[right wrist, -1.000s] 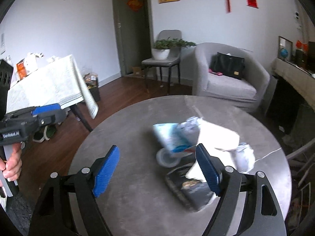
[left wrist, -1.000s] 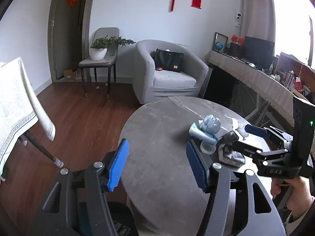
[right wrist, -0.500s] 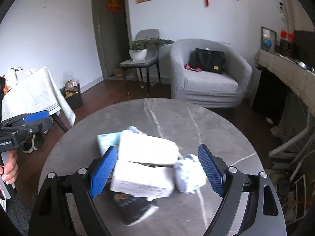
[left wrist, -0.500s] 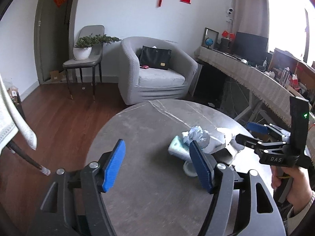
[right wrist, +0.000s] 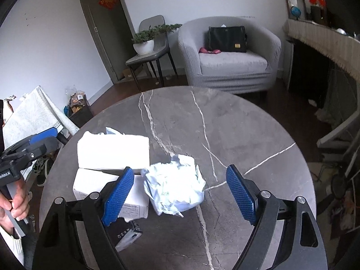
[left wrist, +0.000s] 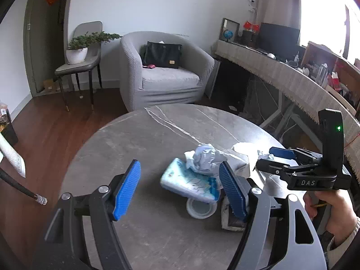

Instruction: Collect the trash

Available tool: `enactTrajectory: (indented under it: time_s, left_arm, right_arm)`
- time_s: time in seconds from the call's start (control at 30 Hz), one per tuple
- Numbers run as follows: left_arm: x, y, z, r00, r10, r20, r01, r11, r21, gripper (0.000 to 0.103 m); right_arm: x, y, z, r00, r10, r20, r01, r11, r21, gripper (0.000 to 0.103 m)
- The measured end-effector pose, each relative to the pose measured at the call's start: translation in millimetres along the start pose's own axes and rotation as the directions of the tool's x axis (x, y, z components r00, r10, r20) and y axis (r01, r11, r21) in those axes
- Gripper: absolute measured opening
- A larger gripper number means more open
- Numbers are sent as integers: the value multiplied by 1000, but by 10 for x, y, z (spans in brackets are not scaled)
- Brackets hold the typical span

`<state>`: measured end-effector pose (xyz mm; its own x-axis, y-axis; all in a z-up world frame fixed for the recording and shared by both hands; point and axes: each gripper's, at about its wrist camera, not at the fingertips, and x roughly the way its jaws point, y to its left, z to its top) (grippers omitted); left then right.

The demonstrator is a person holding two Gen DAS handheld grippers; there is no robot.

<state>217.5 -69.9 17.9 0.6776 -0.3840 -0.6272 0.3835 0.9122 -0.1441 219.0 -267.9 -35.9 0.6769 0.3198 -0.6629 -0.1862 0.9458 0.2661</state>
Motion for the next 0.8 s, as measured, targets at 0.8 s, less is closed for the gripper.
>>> enactTrajectory:
  time_s: [0.8]
  left_arm:
    - [612, -322, 75, 995, -8, -100, 9, 1000, 4, 75]
  right_arm:
    - [-183, -371, 41, 999, -34, 18, 33, 999, 17, 59]
